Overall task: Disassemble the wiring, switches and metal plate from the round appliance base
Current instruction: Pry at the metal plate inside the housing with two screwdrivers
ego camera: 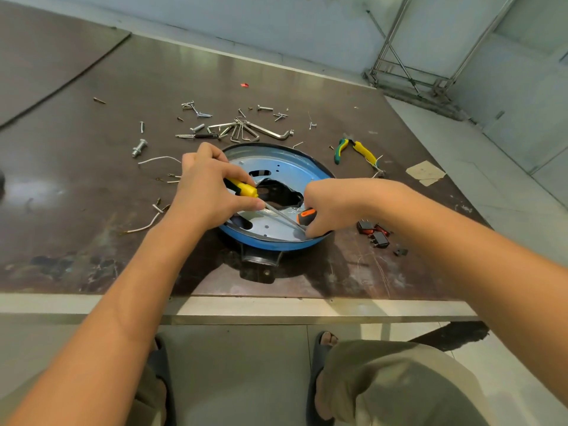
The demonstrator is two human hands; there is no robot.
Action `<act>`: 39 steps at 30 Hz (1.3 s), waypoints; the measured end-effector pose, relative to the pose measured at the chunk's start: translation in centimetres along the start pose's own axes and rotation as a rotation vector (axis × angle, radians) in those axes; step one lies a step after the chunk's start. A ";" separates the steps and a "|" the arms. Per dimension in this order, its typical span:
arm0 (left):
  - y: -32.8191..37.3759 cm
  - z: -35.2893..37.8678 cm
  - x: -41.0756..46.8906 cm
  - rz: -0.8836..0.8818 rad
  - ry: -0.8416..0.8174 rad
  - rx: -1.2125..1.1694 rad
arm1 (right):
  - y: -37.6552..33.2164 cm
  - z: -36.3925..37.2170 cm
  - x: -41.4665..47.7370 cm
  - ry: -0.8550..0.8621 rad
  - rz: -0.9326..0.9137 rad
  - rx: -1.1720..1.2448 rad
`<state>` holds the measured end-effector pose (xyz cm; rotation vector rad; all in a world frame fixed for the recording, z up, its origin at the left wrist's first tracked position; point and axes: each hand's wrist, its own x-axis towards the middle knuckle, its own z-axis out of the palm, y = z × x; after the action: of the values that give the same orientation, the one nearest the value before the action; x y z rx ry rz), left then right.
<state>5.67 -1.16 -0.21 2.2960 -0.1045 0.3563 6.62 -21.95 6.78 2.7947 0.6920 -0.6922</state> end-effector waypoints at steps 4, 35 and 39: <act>0.0 0.1 0.0 0.000 -0.011 0.008 | 0.3 0.0 -0.2 -0.030 0.005 0.061; 0.6 1.7 -1.2 -0.045 0.177 0.235 | 7.9 8.4 -1.3 0.508 0.606 0.893; 0.7 2.0 -1.4 -0.040 0.203 0.265 | 7.6 7.1 -1.8 0.701 0.578 1.049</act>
<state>4.67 -3.10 -1.41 2.5017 0.0962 0.6109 6.03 -31.31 1.92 3.9009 -0.6683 0.1557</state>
